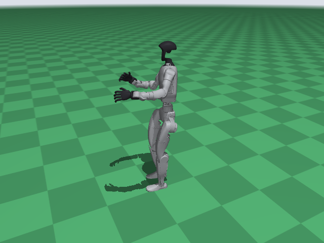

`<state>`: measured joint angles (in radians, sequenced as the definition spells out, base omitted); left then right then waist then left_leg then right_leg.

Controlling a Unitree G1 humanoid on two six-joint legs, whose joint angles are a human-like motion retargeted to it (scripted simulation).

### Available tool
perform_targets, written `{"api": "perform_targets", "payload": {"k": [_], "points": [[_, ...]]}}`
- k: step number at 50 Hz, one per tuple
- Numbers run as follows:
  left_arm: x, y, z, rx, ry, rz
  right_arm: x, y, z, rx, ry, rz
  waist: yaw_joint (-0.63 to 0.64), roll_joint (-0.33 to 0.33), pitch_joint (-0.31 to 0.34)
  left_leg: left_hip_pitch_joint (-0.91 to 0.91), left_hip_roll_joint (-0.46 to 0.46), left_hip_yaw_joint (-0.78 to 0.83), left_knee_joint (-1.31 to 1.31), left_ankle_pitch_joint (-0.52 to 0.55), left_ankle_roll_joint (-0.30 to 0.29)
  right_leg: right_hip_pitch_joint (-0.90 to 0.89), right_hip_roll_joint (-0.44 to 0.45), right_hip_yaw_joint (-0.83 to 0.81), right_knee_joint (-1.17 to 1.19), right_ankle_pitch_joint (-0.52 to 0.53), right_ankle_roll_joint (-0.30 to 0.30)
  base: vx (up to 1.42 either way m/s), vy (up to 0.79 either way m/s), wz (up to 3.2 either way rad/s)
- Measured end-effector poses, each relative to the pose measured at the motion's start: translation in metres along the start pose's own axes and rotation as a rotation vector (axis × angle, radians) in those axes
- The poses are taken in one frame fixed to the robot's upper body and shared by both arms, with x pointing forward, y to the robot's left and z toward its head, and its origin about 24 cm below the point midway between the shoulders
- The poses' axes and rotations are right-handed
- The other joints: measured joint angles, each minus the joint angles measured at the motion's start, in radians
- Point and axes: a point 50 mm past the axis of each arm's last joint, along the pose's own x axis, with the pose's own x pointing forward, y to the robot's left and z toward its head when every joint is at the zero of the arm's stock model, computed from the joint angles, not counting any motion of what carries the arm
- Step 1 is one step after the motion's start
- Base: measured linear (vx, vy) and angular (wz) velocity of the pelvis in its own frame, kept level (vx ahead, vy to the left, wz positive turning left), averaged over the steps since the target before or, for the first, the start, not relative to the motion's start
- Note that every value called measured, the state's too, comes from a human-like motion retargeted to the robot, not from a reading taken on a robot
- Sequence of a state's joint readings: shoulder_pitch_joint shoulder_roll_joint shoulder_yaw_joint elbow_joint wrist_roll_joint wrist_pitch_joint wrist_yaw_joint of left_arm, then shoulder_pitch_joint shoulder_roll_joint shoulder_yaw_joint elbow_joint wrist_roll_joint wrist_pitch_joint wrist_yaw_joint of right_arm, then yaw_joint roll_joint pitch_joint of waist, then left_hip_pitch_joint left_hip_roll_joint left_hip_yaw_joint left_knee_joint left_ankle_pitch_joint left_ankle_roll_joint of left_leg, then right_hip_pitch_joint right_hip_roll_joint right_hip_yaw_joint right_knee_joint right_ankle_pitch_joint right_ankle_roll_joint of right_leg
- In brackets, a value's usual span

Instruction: Kungfu

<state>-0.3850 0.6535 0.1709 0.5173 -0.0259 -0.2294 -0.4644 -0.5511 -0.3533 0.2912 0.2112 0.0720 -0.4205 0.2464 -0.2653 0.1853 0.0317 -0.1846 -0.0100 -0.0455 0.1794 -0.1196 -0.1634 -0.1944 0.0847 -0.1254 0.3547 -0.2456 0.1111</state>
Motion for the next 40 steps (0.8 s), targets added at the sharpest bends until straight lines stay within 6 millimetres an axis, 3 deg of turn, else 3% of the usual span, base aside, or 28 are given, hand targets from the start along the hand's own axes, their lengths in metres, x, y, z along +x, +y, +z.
{"api": "perform_targets", "payload": {"k": [3, 5, 6, 8, 10, 12, 14, 17, 22, 26, 30, 32, 34, 37, 40], "points": [[0.039, -0.046, 0.037, -0.167, -0.13, -0.236, -0.022, -0.002, 0.017, -0.127, -0.151, -0.36, -0.074, -0.042, 0.028, 0.091, -0.058, -0.04, -0.025, -0.002, 0.089, -0.14, -0.01, 0.004, -0.073, 0.179, -0.045, 0.38, 0.03, 1.38], [0.056, -0.096, 0.062, -0.293, -0.22, -0.424, -0.039, 0.0, 0.027, -0.188, -0.262, -0.612, -0.131, -0.067, 0.062, 0.151, -0.107, -0.131, -0.019, -0.014, 0.176, -0.219, -0.037, -0.002, -0.14, 0.318, -0.084, 0.23, 0.01, 1.52], [0.059, -0.127, 0.068, -0.357, -0.238, -0.532, -0.046, 0.004, 0.029, -0.213, -0.301, -0.715, -0.155, -0.069, 0.081, 0.184, -0.12, -0.169, -0.018, -0.018, 0.207, -0.256, -0.039, -0.007, -0.178, 0.35, -0.076, 0.25, 0.02, 1.27], [0.054, -0.194, 0.08, -0.489, -0.258, -0.763, -0.057, 0.014, 0.03, -0.258, -0.339, -0.86, -0.193, -0.072, 0.116, 0.245, -0.136, -0.204, -0.014, -0.026, 0.254, -0.324, -0.036, -0.015, -0.252, 0.366, -0.015, 0.31, 0.02, 0.81], [0.036, -0.258, 0.086, -0.632, -0.233, -0.968, -0.062, 0.029, 0.024, -0.31, -0.31, -0.878, -0.232, -0.084, 0.145, 0.289, -0.142, -0.216, -0.006, -0.033, 0.276, -0.383, -0.039, -0.032, -0.32, 0.333, 0.092, 0.26, 0.01, 0.53], [0.015, -0.324, 0.081, -0.735, -0.06, -0.997, -0.077, 0.038, 0.005, -0.572, -0.127, -1.099, -0.268, -0.083, 0.174, 0.318, -0.126, -0.216, -0.004, -0.034, 0.294, -0.443, -0.024, 0.032, -0.366, 0.311, 0.124, 0.17, 0.01, 0.34], [0.009, -0.333, 0.091, -0.911, -0.124, -0.981, -0.104, 0.042, 0.001, -0.795, -0.091, -1.218, -0.284, -0.075, 0.2, 0.334, -0.11, -0.189, -0.007, -0.025, 0.313, -0.486, -0.015, 0.039, -0.374, 0.292, 0.09, 0.09, -0.03, -0.02], [0.002, -0.34, 0.07, -1.003, -0.008, -0.868, -0.113, 0.055, -0.007, -0.688, -0.034, -1.093, -0.319, -0.079, 0.207, 0.332, -0.1, -0.156, 0.001, -0.002, 0.323, -0.506, -0.055, -0.065, -0.335, 0.288, 0.086, 0.01, -0.04, 0.06], [-0.004, -0.337, 0.051, -1.074, 0.111, -0.777, -0.106, 0.06, -0.009, -0.479, -0.081, -0.894, -0.276, -0.06, 0.174, 0.286, -0.095, -0.141, 0.0, 0.036, 0.311, -0.412, -0.084, -0.065, -0.275, 0.273, -0.01, 0.01, 0.01, -0.1], [-0.002, -0.322, 0.042, -1.112, 0.117, -0.664, -0.085, 0.058, -0.007, -0.389, -0.156, -0.784, -0.148, -0.064, 0.109, 0.214, -0.109, -0.157, 0.009, 0.025, 0.277, -0.247, -0.089, 0.028, -0.182, 0.239, -0.037, -0.03, -0.05, -0.47], [0.008, -0.291, 0.04, -1.215, 0.075, -0.403, -0.048, 0.049, 0.009, -0.258, -0.338, -0.618, 0.034, -0.111, 0.031, 0.075, -0.129, -0.195, 0.088, -0.032, 0.221, -0.025, -0.129, 0.074, -0.064, 0.191, -0.025, -0.16, -0.12, -0.52], [0.018, -0.26, 0.051, -1.244, -0.038, -0.211, -0.024, 0.033, 0.031, -0.178, -0.485, -0.476, 0.122, -0.133, 0.005, -0.045, -0.151, -0.232, 0.194, -0.058, 0.188, 0.093, -0.156, 0.052, -0.035, 0.169, -0.04, -0.25, -0.22, -0.14], [0.023, -0.219, 0.072, -1.229, -0.231, -0.016, 0.002, 0.019, 0.065, -0.127, -0.665, -0.311, 0.207, -0.157, -0.003, -0.157, -0.167, -0.256, 0.299, -0.092, 0.16, 0.211, -0.177, 0.019, -0.032, 0.162, -0.066, -0.4, -0.32, -0.07], [0.011, -0.159, 0.126, -1.176, -0.609, 0.215, 0.029, -0.002, 0.149, -0.18, -0.997, -0.019, 0.349, -0.212, 0.009, -0.294, -0.165, -0.253, 0.424, -0.159, 0.141, 0.379, -0.192, -0.025, -0.08, 0.205, -0.097, -0.51, -0.46, -0.26], [-0.025, -0.126, 0.186, -1.138, -1.024, 0.307, 0.018, -0.005, 0.234, -0.338, -1.317, 0.252, 0.56, -0.312, 0.006, -0.475, -0.148, -0.171, 0.581, -0.235, 0.133, 0.484, -0.248, -0.079, -0.18, 0.391, -0.045, -0.34, -0.65, -1.09]]}}
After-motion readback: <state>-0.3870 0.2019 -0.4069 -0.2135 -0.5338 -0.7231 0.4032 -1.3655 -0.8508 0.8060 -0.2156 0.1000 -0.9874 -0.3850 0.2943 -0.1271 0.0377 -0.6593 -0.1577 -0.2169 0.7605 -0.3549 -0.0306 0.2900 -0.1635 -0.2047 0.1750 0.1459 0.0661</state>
